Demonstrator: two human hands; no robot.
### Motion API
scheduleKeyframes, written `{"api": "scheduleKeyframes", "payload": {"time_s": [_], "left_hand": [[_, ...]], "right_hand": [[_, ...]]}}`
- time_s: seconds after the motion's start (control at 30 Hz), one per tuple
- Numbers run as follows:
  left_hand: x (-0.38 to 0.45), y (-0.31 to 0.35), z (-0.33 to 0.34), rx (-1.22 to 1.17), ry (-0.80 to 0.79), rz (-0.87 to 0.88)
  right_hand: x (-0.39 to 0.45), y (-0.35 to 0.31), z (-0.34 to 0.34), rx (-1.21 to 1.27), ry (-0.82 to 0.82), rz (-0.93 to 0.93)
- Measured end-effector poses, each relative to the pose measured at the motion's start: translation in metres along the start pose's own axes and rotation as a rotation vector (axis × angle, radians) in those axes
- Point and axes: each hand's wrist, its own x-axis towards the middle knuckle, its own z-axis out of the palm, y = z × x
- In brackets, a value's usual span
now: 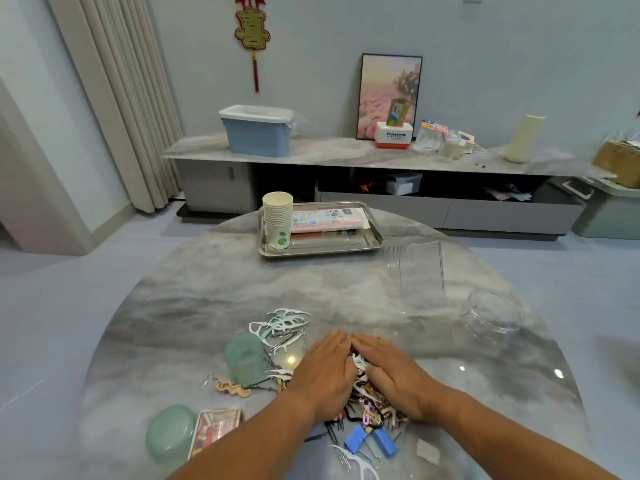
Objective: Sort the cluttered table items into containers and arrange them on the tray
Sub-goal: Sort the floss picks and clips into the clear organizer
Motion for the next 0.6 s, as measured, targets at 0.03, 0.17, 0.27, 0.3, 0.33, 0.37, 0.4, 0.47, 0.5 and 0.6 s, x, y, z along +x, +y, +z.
{"api": "scheduleKeyframes", "payload": {"time_s": [0.03, 0.17, 0.27, 0.3, 0.33, 0.37, 0.4, 0.47, 0.5, 0.6], "left_hand": [[-0.005, 0.001, 0.001, 0.002, 0.002, -0.002], [-0.027, 0.003, 0.003, -0.001, 0.018, 0.000], [-0.041, 0.002, 0.007, 0.002, 0.011, -0.004], [-0.046, 0.003, 0.008, 0.000, 0.013, -0.007], [-0.050, 0.004, 0.009, -0.003, 0.019, -0.009], [-0.056, 0.006, 0.010, -0.007, 0.025, -0.011], [-0.062, 0.006, 0.010, -0.009, 0.035, -0.010], [-0.073, 0.008, 0.012, -0.018, 0.066, -0.015], [-0.078, 0.009, 0.013, -0.026, 0.103, -0.020], [-0.094, 0.009, 0.010, -0.058, 0.308, -0.022]], "right_hand": [[-0.003, -0.003, 0.001, -0.010, -0.013, -0.005], [-0.016, -0.015, 0.001, -0.055, -0.058, -0.033], [-0.027, -0.021, 0.003, -0.073, -0.083, -0.059], [-0.031, -0.023, 0.004, -0.079, -0.095, -0.067], [-0.035, -0.025, 0.004, -0.080, -0.111, -0.068], [-0.039, -0.026, 0.005, -0.080, -0.128, -0.069], [-0.042, -0.029, 0.004, -0.077, -0.145, -0.071], [-0.044, -0.035, -0.001, -0.062, -0.176, -0.073], [-0.043, -0.039, -0.006, -0.049, -0.174, -0.067], [-0.034, -0.054, -0.017, 0.049, -0.077, 0.003]]}}
